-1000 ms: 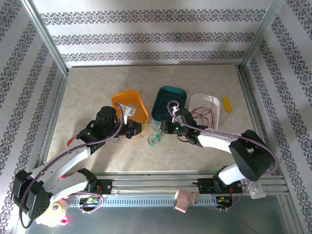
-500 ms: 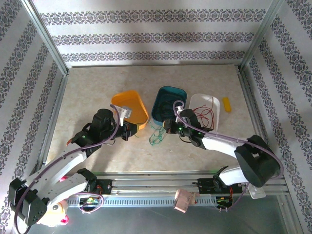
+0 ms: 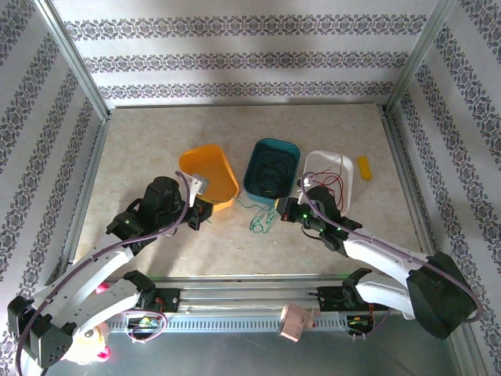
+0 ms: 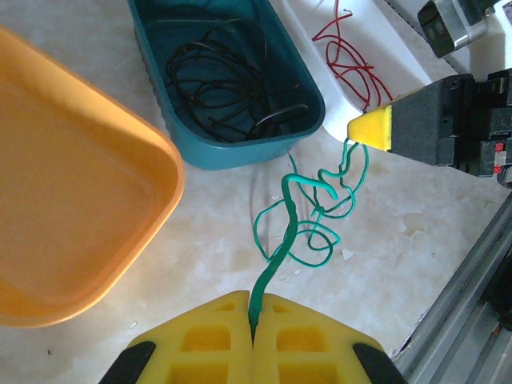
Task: Untangle the cables
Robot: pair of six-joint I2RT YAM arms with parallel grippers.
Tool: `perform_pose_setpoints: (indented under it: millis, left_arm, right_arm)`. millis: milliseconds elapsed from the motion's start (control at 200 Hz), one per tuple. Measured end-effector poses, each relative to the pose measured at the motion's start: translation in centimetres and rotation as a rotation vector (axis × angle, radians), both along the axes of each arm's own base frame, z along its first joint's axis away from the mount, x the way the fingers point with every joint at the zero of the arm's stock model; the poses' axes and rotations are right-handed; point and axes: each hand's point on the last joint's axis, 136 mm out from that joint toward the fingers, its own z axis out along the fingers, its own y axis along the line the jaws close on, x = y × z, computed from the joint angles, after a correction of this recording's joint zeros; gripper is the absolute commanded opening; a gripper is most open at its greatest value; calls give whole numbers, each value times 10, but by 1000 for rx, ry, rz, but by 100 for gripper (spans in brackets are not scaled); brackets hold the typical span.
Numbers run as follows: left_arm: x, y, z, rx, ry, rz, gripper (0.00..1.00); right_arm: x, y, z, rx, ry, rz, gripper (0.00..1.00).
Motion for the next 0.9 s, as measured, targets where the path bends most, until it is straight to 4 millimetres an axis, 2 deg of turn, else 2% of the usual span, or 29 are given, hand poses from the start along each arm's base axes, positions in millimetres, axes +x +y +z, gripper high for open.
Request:
perform_pose_setpoints:
  millis: [110, 285, 485, 650, 755, 900]
  left_arm:
    - [0, -6, -2, 2, 17, -34, 0]
    - [-6, -18, -13, -1, 71, -95, 0]
    - [-18, -33, -17, -2, 92, -165, 0]
    - [-20, -35, -17, 2, 88, -172, 0]
    - [-13, -30, -11, 3, 54, -122, 0]
    - [7, -14, 10, 2, -44, 23, 0]
  right_arm:
    - [-5, 3, -3, -5, 11, 32, 21]
    - [-13, 4, -16, -41, 41, 61, 32]
    - [-20, 7, -26, -67, 66, 90, 37]
    - [-24, 10, -32, -83, 84, 108, 38]
    - [-23, 9, -33, -88, 80, 97, 39]
    - [-21, 8, -31, -90, 71, 88, 39]
